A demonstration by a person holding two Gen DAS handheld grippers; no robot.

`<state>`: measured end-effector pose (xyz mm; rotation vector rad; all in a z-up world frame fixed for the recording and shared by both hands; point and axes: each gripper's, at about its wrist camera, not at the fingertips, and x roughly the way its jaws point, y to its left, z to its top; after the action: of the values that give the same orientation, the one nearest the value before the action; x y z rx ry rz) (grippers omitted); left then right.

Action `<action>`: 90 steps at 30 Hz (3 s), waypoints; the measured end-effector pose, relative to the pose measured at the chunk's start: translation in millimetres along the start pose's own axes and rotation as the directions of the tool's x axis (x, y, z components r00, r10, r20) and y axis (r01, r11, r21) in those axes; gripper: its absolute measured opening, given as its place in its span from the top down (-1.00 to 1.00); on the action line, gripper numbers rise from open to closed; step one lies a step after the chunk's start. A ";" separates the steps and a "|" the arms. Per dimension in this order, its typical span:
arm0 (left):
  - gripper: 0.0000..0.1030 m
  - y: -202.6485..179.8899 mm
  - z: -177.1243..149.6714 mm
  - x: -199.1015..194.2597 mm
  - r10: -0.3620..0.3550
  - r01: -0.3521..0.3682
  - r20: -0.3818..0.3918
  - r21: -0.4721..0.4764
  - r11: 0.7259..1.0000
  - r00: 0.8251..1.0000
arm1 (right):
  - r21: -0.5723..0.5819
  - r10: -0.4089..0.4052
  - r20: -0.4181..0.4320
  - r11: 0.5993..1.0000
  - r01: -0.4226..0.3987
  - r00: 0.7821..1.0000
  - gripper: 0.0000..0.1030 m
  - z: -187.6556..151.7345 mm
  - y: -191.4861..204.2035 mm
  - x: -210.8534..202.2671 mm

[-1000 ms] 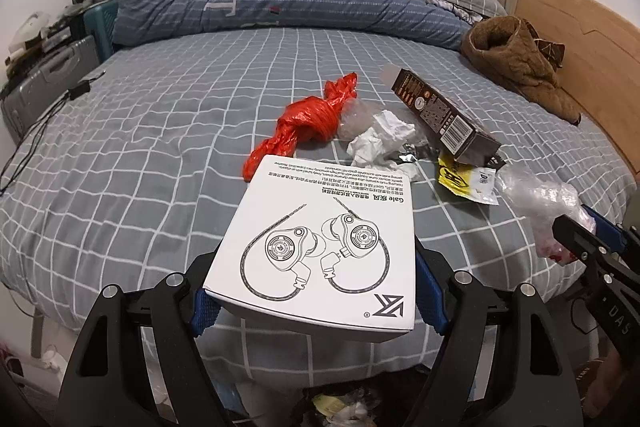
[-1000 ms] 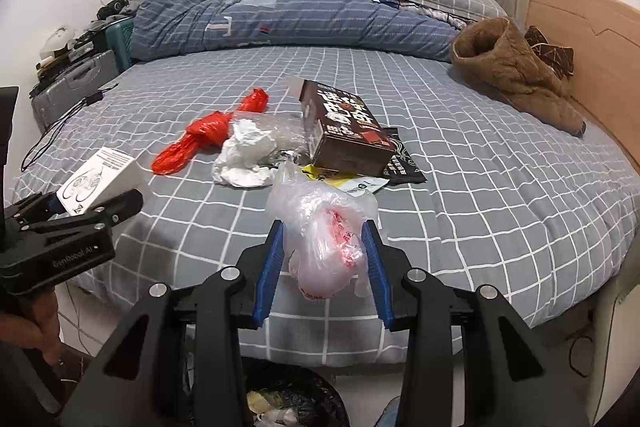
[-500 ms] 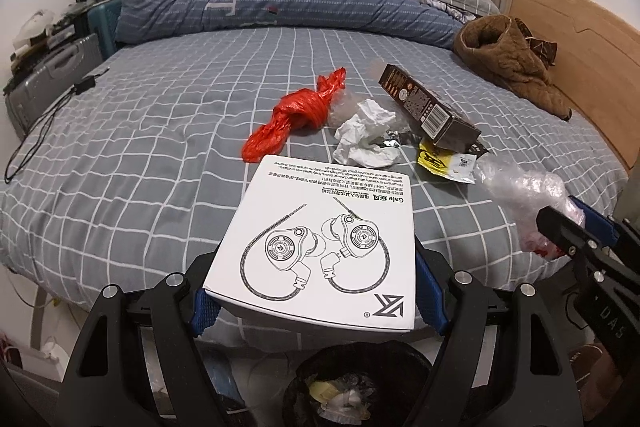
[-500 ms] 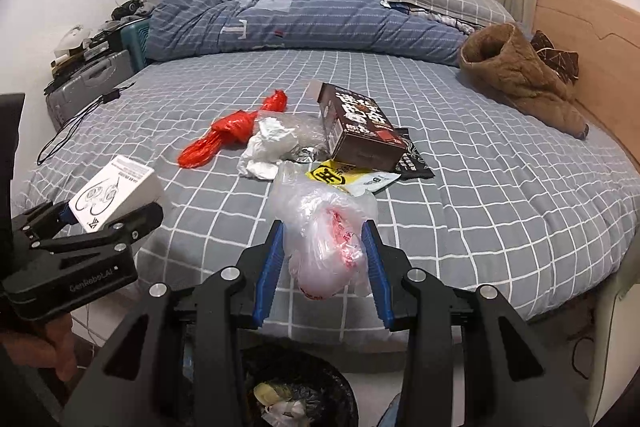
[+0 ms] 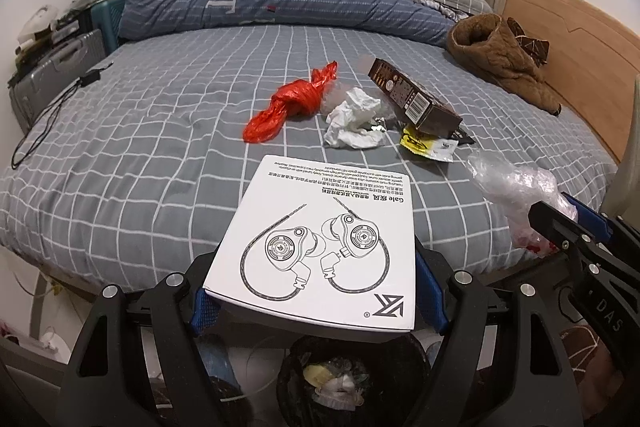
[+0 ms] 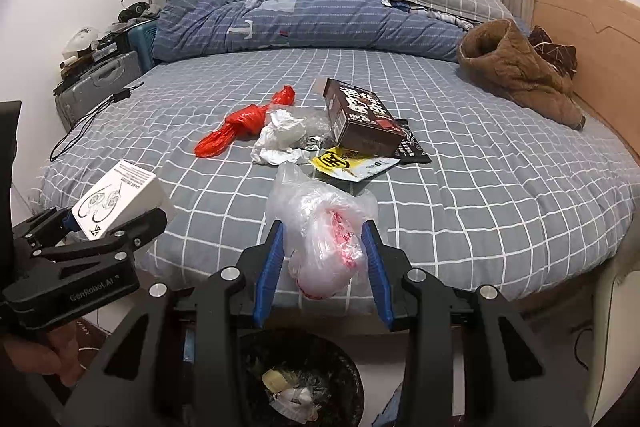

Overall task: Collect trash
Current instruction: 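Lift the clear bag and white box and carry them toward the bin, then open the right tool to drop the clear bag while the left tool drops the white leaflet into the bin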

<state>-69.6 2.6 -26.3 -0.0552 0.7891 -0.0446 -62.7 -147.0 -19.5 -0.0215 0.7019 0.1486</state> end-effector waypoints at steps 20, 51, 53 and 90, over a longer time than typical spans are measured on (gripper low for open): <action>-0.46 0.0 -30.1 -38.1 0.012 -0.013 -0.024 -0.023 1.000 1.000 | -0.005 0.015 -0.024 1.000 -0.015 1.000 0.26 -25.4 9.8 -34.7; -0.46 19.9 -91.0 -14.5 0.053 -0.064 -0.160 -0.062 0.996 0.986 | 0.018 0.043 -0.180 0.999 -0.040 0.983 0.26 -87.8 25.7 -6.9; -0.46 22.5 -96.3 -4.1 0.046 -0.059 -0.182 -0.068 0.996 0.982 | 0.018 0.044 -0.203 0.999 -0.041 0.978 0.26 -95.1 26.6 3.0; -0.46 54.7 -127.9 99.3 0.067 -0.090 -0.364 -0.046 0.995 0.929 | -0.011 0.057 -0.447 0.998 -0.069 0.893 -0.03 -141.9 55.7 119.4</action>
<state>-89.6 46.9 -190.2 -0.0753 1.1625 0.0477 -71.7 -86.4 -203.1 -0.0600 1.1631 0.2189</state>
